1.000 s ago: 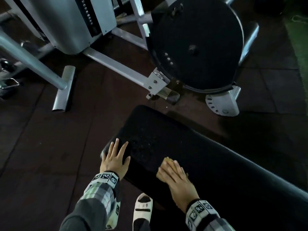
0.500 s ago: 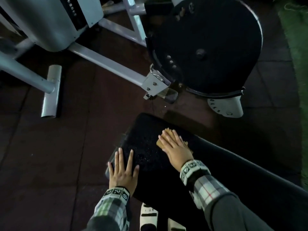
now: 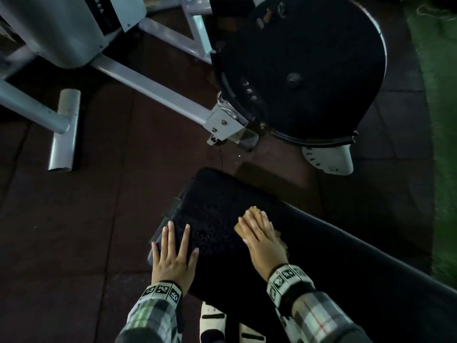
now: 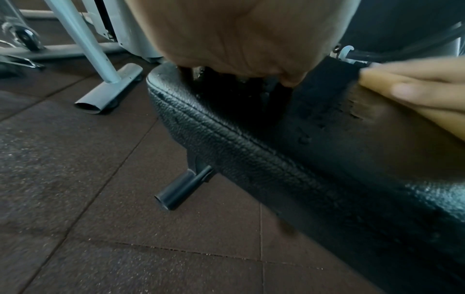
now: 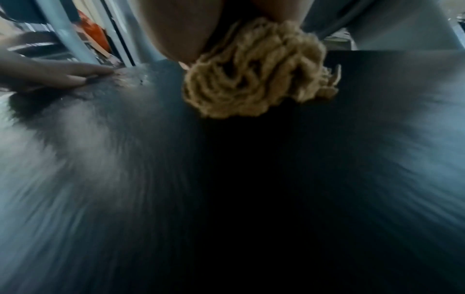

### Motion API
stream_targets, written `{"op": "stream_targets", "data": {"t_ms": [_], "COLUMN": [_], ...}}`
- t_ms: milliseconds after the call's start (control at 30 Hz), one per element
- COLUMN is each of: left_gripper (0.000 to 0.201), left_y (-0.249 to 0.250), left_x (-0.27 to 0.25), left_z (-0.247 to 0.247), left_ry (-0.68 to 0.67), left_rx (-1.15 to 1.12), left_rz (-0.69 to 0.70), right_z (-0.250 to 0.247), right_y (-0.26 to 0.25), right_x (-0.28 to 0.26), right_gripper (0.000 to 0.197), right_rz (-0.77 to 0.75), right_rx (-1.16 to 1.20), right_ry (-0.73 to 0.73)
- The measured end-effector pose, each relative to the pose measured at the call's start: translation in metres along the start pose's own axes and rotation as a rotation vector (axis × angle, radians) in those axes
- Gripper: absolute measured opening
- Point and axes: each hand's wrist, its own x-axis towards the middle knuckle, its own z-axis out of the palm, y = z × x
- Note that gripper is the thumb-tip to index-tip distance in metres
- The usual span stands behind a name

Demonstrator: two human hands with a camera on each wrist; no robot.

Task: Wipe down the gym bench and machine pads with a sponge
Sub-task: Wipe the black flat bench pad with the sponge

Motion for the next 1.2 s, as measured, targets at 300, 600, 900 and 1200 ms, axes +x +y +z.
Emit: {"op": "stream_targets", "data": {"t_ms": [300, 600, 900, 1200], "left_gripper": [0.065, 0.064, 0.065, 0.078], "left_y": [-0.004, -0.002, -0.003, -0.012], "left_x": [-0.001, -0.002, -0.003, -0.009], "left_z": [0.006, 0.006, 0.010, -0.009], "left_ry": [-0.027, -0.043, -0.046, -0.042], "left_rx": [-0.032, -0.008, -0.039, -0.132], "left_rz": [-0.005, -0.031, -0.054, -0.119], "right_z": [-0.020, -0.005, -0.021, -0.016], "right_y": [0.049, 0.007, 0.049, 0.012], "right_x": [0.068, 0.007, 0.092, -0.001], "right_gripper": [0.058, 0.076, 0.059, 0.059], "right_rz": [0.073, -0.018, 0.069, 0.124], "right_rx": [0.017, 0.031, 0.022, 0.106], "right_ry": [-0.070, -0.063, -0.152, -0.149]}}
